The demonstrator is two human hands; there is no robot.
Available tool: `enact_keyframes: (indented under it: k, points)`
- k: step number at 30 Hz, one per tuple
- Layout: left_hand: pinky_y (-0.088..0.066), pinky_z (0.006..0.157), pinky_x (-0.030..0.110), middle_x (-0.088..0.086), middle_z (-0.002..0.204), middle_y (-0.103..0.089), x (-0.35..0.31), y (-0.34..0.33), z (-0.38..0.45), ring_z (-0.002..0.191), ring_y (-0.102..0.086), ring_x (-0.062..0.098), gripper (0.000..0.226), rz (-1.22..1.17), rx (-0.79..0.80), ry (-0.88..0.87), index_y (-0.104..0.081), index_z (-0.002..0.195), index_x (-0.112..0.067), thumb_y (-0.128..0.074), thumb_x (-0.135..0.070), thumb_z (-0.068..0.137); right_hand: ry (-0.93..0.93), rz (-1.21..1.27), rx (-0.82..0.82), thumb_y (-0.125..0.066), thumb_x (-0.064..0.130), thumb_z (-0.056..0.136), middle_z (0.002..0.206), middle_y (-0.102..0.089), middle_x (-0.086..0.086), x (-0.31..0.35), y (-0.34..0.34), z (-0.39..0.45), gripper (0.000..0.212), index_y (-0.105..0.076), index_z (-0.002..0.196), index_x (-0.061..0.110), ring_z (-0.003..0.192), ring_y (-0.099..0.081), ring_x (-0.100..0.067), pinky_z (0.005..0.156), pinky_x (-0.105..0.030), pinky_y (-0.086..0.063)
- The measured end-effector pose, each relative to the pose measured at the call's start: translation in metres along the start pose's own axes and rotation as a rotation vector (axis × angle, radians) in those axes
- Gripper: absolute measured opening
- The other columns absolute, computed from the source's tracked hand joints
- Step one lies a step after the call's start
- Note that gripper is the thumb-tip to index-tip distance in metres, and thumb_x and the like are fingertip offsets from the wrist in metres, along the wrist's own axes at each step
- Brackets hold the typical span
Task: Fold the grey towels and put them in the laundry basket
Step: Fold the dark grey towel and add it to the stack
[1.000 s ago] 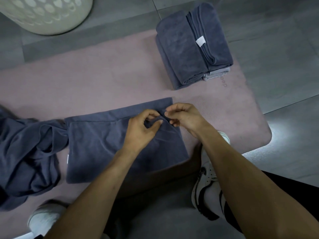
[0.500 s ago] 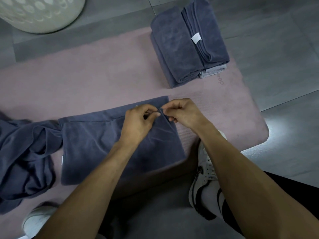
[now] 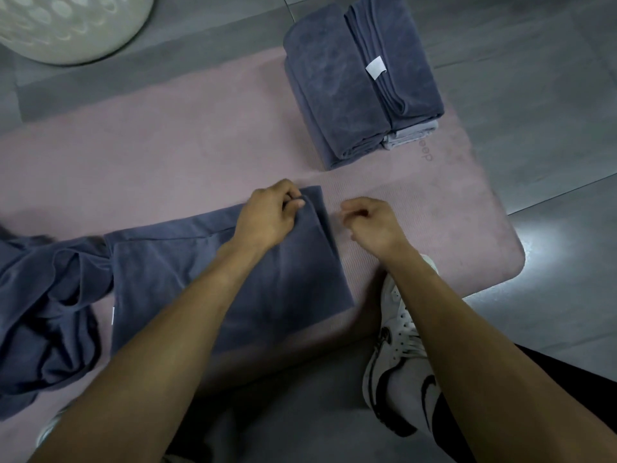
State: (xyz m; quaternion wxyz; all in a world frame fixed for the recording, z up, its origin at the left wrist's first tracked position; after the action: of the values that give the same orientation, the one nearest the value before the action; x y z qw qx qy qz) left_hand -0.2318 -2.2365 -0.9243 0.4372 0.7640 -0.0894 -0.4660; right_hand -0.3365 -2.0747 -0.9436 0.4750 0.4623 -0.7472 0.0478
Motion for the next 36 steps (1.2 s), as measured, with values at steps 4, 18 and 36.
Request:
enact_keyframes:
  k: [4, 18, 36]
  points:
    - [-0.052, 0.078, 0.040, 0.005, 0.095, -0.071, -0.004, -0.017, 0.034, 0.090, -0.064, 0.027, 0.011, 0.099, 0.114, -0.033, -0.064, 0.098, -0.016, -0.058, -0.023, 0.093, -0.090, 0.023, -0.026, -0.055, 0.004, 0.088, 0.098, -0.067, -0.004, -0.029, 0.005, 0.008, 0.022, -0.070, 0.103, 0.011, 0.096, -0.065, -0.024, 0.092, -0.041, -0.054]
    - [-0.046, 0.089, 0.039, 0.016, 0.115, -0.053, -0.012, -0.042, 0.046, 0.108, -0.050, 0.032, 0.022, 0.332, 0.148, -0.100, -0.064, 0.112, -0.008, -0.059, -0.017, 0.092, -0.131, -0.085, 0.026, -0.055, 0.014, 0.091, 0.095, -0.070, -0.009, -0.051, -0.004, 0.003, 0.016, -0.069, 0.097, 0.011, 0.090, -0.066, -0.026, 0.088, -0.037, -0.055]
    - [-0.043, 0.068, 0.030, 0.012, 0.088, -0.064, 0.041, 0.096, -0.139, 0.080, -0.060, 0.029, 0.008, -0.066, -0.341, 0.216, -0.054, 0.103, -0.008, -0.052, -0.010, 0.095, 0.091, -0.151, 0.287, -0.061, 0.027, 0.094, 0.085, -0.064, -0.001, -0.021, -0.034, -0.102, 0.024, -0.070, 0.099, 0.005, 0.077, -0.058, -0.010, 0.077, -0.028, -0.051]
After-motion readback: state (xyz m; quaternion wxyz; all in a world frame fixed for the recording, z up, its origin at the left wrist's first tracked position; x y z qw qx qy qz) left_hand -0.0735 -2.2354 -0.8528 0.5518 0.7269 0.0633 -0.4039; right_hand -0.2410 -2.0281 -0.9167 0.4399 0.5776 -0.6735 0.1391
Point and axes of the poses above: each hand's wrist, its own z-axis towards the middle knuckle, its own y-axis out of the back of the hand, x = y × z, the point moved 9 cm from there along z, towards the middle knuckle
